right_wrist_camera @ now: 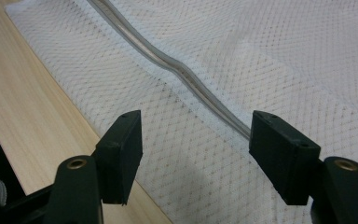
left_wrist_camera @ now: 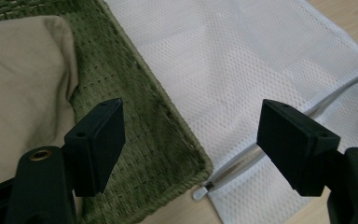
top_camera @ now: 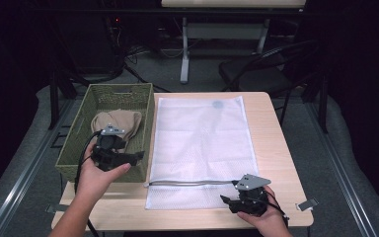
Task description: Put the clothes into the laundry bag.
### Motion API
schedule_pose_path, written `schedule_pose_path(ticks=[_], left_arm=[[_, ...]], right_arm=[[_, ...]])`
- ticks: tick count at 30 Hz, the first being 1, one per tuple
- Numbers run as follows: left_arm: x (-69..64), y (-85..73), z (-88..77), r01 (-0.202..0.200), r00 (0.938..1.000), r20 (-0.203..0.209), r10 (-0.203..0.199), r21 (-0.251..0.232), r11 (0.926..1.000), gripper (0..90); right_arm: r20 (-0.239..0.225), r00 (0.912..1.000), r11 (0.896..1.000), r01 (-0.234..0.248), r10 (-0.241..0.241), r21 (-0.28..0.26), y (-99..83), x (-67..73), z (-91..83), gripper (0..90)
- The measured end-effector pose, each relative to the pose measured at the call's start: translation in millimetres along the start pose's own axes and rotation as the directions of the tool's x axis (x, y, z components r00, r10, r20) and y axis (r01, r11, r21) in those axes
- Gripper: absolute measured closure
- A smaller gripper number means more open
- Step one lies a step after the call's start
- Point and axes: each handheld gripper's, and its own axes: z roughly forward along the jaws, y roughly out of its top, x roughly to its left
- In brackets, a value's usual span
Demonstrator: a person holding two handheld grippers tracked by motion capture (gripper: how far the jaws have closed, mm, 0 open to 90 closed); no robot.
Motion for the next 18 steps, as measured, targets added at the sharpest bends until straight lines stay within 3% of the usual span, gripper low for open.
schedule_pose_path(ticks=[9,18], left_arm=[[20.8,16.2,-1.1,0.017,0.9983,-0.057,-0.015,0.022,0.9996,21.3],[53.2,28.7,4.7,0.115,0.9856,-0.131,-0.106,0.062,0.9914,19.3]], right_arm=[[-0.005,1.0,1.0,-0.002,0.002,0.006,-0.1,0.1,2.1,34.6],[-0.003,1.0,1.0,-0.004,0.004,0.009,-0.3,0.3,2.6,34.5]])
